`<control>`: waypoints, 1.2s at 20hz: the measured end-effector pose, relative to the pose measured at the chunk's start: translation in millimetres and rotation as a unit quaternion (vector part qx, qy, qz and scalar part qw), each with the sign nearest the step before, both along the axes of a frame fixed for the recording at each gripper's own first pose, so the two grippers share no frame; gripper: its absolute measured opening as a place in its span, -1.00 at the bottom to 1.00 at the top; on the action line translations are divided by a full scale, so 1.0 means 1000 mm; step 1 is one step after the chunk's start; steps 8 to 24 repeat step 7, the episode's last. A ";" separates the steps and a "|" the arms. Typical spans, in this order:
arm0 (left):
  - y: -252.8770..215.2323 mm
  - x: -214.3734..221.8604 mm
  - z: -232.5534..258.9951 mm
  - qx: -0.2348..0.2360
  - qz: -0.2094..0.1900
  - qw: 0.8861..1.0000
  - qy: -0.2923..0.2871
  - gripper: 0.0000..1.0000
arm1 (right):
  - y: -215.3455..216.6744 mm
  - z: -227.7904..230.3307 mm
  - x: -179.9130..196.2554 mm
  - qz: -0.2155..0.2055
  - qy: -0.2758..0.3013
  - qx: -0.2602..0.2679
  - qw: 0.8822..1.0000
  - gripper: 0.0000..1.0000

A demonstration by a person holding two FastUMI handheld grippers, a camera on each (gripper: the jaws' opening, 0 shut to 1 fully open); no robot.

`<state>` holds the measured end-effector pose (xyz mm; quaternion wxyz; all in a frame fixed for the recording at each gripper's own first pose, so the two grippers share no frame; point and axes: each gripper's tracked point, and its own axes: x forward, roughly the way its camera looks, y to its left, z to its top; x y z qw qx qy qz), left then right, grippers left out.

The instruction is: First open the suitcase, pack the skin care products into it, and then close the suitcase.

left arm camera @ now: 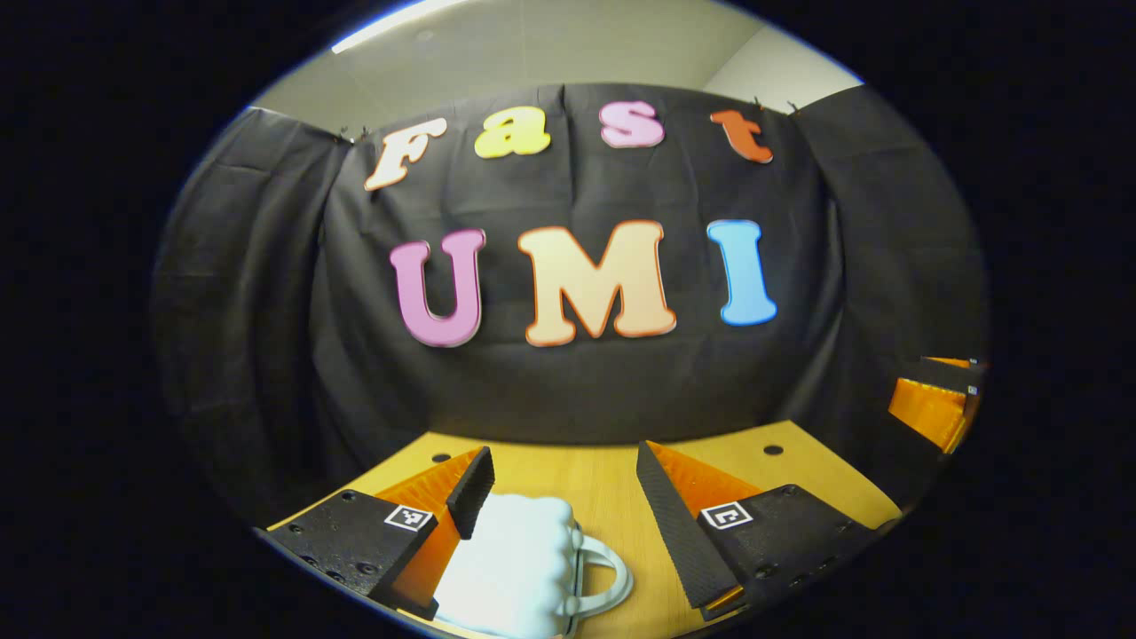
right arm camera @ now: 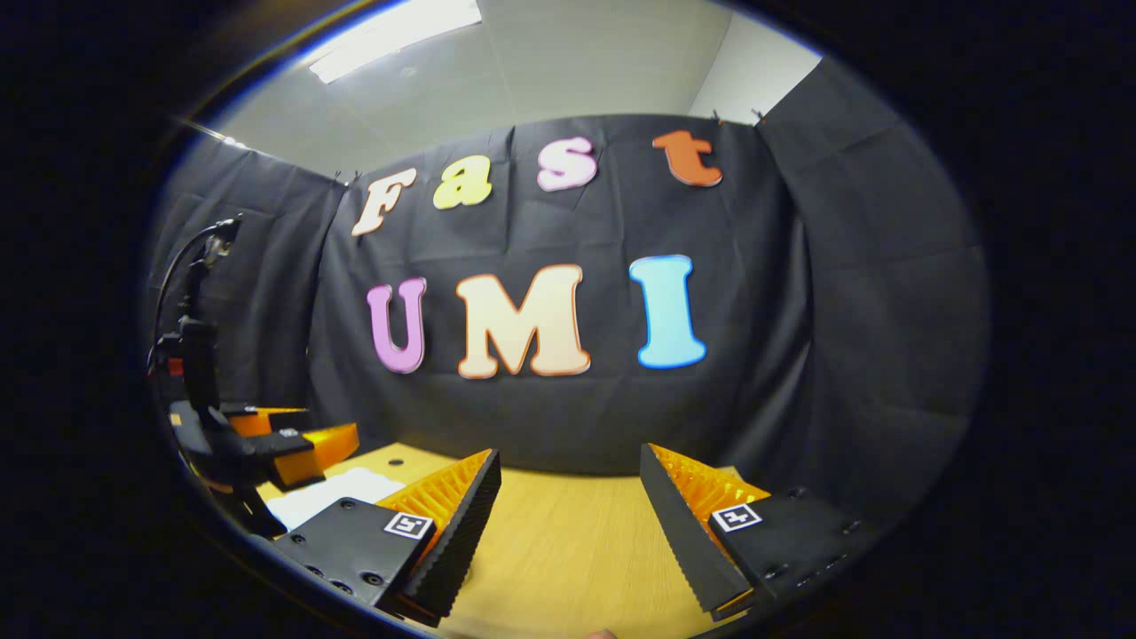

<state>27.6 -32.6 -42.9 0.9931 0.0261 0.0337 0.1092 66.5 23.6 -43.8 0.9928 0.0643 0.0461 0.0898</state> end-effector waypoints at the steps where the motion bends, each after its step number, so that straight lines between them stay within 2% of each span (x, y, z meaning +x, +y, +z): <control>1: -0.007 -0.002 0.004 -0.006 -0.014 1.000 -0.004 0.86 | 0.003 0.015 -0.002 -0.012 -0.015 0.008 1.000 0.87; 2: -0.011 -0.004 0.009 -0.010 -0.026 1.000 -0.006 0.87 | 0.005 0.027 -0.005 -0.023 -0.024 0.011 0.999 0.95; 5: -0.007 -0.011 0.018 -0.014 -0.043 0.999 -0.005 0.88 | 0.015 0.053 -0.020 -0.038 -0.045 0.006 0.998 0.95; 6: -0.005 -0.012 0.023 -0.010 -0.048 0.999 -0.012 0.89 | 0.014 0.061 -0.024 -0.046 -0.055 -0.001 0.997 0.87; 7: -0.002 -0.015 0.024 -0.006 -0.051 0.999 -0.014 0.90 | 0.015 0.067 -0.030 -0.052 -0.062 -0.007 0.997 0.94; 24: -0.002 -0.015 0.024 -0.006 -0.051 0.999 -0.014 0.90 | 0.015 0.067 -0.030 -0.052 -0.062 -0.007 0.997 0.94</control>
